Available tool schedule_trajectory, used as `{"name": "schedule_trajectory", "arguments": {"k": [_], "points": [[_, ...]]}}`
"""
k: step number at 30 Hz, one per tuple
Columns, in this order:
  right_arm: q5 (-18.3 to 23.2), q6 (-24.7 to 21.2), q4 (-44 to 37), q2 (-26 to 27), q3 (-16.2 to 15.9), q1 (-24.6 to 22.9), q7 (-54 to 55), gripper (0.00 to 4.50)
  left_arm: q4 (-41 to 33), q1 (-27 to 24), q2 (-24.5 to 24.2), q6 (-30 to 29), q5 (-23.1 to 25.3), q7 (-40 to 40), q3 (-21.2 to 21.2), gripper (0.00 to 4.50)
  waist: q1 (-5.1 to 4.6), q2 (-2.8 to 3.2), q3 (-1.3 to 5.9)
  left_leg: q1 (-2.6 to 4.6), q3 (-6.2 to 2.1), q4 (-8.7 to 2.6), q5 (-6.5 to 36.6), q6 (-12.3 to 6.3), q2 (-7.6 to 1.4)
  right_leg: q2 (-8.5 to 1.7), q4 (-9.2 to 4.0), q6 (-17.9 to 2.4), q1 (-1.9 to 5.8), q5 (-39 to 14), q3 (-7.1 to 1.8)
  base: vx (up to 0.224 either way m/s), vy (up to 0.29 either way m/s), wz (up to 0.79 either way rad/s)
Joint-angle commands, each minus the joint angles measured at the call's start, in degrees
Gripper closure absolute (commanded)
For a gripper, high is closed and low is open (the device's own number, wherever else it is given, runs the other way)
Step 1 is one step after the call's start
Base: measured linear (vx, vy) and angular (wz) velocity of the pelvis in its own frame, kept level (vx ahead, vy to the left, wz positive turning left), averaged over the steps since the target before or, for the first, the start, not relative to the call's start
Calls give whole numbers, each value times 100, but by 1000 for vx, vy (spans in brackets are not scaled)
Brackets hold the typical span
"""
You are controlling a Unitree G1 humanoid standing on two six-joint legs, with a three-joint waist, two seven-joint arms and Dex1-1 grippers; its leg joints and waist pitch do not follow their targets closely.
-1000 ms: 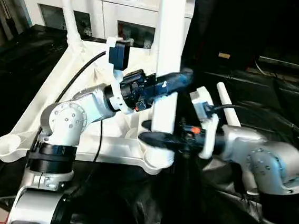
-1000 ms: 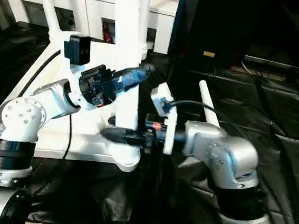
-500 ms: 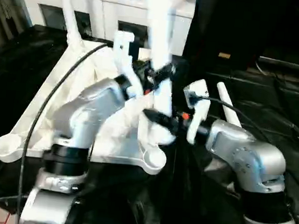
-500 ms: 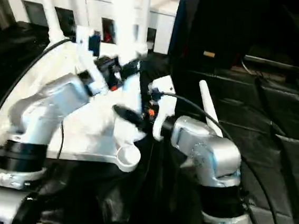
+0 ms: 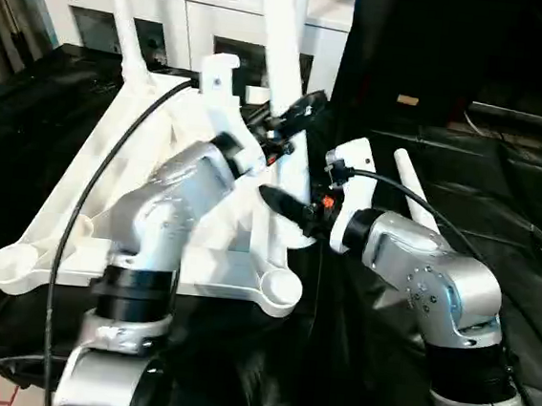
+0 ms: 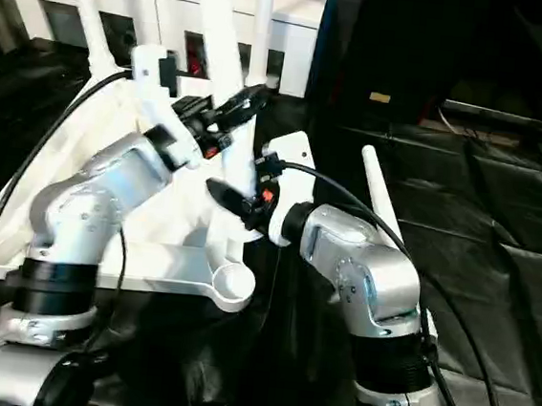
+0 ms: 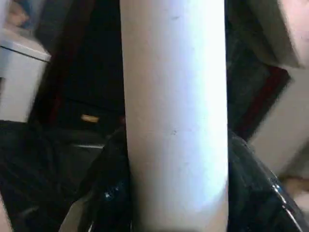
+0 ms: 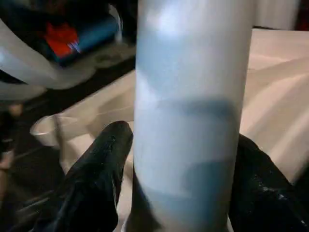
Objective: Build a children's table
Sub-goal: Pick table leg
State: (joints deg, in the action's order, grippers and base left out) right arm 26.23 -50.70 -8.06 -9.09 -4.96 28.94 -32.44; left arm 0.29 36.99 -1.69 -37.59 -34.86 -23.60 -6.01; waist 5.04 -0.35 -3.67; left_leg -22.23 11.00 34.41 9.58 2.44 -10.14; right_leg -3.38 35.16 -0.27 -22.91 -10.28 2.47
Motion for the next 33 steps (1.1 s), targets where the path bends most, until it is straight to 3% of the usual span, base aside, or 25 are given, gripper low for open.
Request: {"name": "schedule_trajectory", "arguments": {"k": [1, 4, 8, 10, 14, 21, 33], "points": [[356, -159, -234, -245, -48, 135, -566, 143, -169, -54, -105, -207, -285, -592, 226, 255, -1, 50, 440, 161, -156, -380, 1156, 198, -260, -402, -424, -863, 258, -1108, -237, 0, 0, 0], [604, -343, -186, -676, -55, 116, -1172, 111, -166, -63, -334, -375, -646, -1423, 327, 257, 26, 74, 443, 154, -151, -375, 1126, 144, -250, -402, -417, -898, 267, -1098, -237, 0, 0, 0], [809, -437, -78, -937, -39, 75, -1661, 93, -48, -31, -545, -389, -762, -2083, 441, 259, 30, 49, 436, 146, -146, -372, 1135, 108, -255, -424, -426, -961, 273, -1191, -243, 0, 0, 0], [854, -332, -82, -1236, -229, -40, -2195, 92, 14, -36, -750, -443, -1006, -2852, 470, 259, 32, 40, 431, 144, -137, -365, 1123, 81, -245, -427, -442, -964, 283, -1310, -240, 0, 0, 0], [934, -290, -150, -1475, -409, -145, -2595, 92, 16, 36, -776, -649, -1467, -3274, 228, 260, 18, 49, 425, 151, -140, -364, 1184, 101, -263, -430, -436, -1044, 274, -1381, -242, 0, 0, 0], [992, -314, -65, -1421, -408, -149, -2541, 167, -61, 57, -718, -703, -1808, -3381, 95, 261, 23, 69, 427, 159, -153, -367, 1247, 119, -272, -427, -437, -1079, 265, -1488, -236, 0, 0, 0], [1112, -261, -175, -1161, -284, -250, -2208, 243, 16, 12, -599, -712, -2013, -3328, -84, 262, 22, 66, 441, 153, -143, -361, 1136, 117, -264, -422, -424, -1070, 273, -1333, -239, 0, 0, 0]]}}
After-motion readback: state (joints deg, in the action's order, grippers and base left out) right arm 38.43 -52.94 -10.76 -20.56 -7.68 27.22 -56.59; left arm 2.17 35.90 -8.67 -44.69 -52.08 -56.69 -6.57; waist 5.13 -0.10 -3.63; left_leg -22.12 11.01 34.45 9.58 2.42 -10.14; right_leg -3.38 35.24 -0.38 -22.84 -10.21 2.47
